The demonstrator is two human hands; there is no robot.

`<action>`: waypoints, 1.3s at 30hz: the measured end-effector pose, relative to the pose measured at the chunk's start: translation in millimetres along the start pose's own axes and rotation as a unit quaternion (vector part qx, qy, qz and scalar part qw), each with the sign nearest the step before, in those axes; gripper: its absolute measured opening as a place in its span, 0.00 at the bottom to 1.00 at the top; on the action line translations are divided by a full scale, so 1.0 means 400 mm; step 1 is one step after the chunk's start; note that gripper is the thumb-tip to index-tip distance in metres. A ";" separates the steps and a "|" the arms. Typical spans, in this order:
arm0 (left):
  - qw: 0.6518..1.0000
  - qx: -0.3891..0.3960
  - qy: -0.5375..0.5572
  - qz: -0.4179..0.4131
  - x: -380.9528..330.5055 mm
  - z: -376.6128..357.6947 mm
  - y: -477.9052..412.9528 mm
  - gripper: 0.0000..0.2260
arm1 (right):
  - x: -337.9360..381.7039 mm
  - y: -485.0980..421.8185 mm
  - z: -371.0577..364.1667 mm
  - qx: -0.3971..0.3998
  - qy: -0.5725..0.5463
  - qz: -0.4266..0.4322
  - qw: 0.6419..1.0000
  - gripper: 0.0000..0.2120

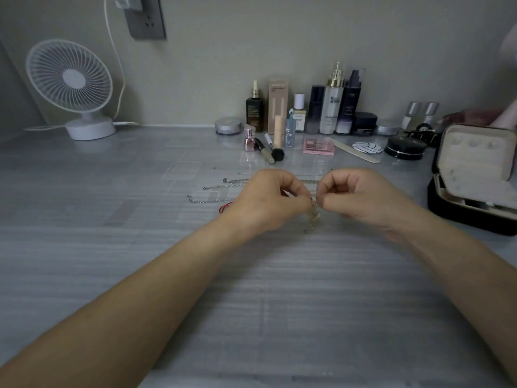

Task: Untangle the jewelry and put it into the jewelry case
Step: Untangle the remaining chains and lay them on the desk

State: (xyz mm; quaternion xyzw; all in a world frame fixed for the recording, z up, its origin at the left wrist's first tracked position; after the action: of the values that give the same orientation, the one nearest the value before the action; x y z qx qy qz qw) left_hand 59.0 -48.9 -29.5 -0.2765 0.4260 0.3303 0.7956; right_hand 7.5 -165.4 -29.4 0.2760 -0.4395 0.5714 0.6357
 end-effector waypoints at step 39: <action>0.914 0.089 0.360 0.167 0.067 -0.045 -0.014 0.09 | -0.013 -0.002 0.004 -0.045 -0.056 -0.014 0.997 0.08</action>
State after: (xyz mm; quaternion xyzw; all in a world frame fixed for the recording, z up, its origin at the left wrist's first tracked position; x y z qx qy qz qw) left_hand 65.7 -57.8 -60.5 -0.2303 0.7510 0.2970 0.5429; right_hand 8.2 -169.6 -33.2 0.2845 -0.4956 0.5260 0.6298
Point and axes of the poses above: each hand's wrist, its own y-axis away from the middle knuckle, its own z-axis out of the back of the hand, x = y × z, the point moved 7 cm from there along -y, towards the middle knuckle, and after that the axes turned 1 degree about x, right-handed, at the moved point
